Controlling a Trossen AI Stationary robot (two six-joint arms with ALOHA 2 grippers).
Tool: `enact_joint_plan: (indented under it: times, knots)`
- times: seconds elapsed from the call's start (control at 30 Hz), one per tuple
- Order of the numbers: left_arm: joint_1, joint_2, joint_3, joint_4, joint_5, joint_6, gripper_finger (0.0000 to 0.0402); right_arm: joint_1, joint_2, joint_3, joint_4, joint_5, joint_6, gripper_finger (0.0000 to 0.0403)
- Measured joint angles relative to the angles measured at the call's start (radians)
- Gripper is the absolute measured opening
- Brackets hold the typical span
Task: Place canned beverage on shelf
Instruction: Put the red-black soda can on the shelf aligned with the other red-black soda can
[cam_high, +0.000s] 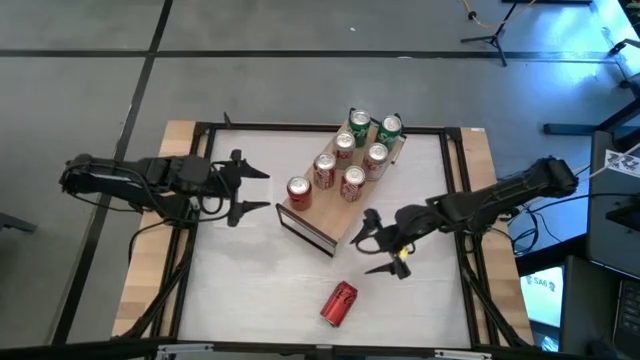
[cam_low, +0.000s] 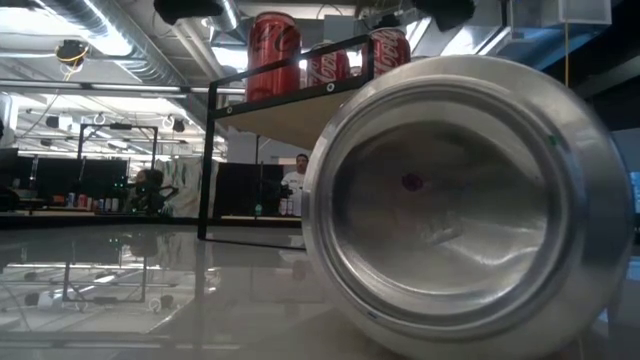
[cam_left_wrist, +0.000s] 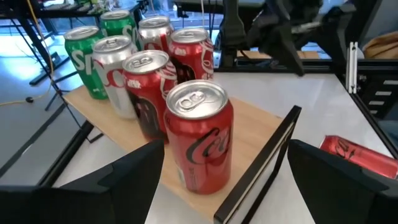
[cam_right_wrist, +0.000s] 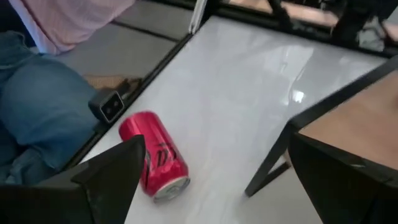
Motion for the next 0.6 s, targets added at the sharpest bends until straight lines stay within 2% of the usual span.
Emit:
enact_joint_plan:
  times: [0.2, 0.43, 0.6]
  knots:
    - [0.000, 0.002, -0.001, 0.026, 0.000, 0.000, 0.0330, 0.004, 0.065, 0.000, -0.002, 0.000, 0.038, 0.0388]
    - [0.000, 0.002, -0.001, 0.024, -0.002, 0.000, 0.0330, 0.003, 0.117, 0.000, -0.001, -0.001, 0.214, 0.0388]
    - [0.000, 0.002, -0.001, 0.024, -0.002, 0.000, 0.0330, 0.006, 0.126, 0.000, -0.002, -0.036, 0.148, 0.0388]
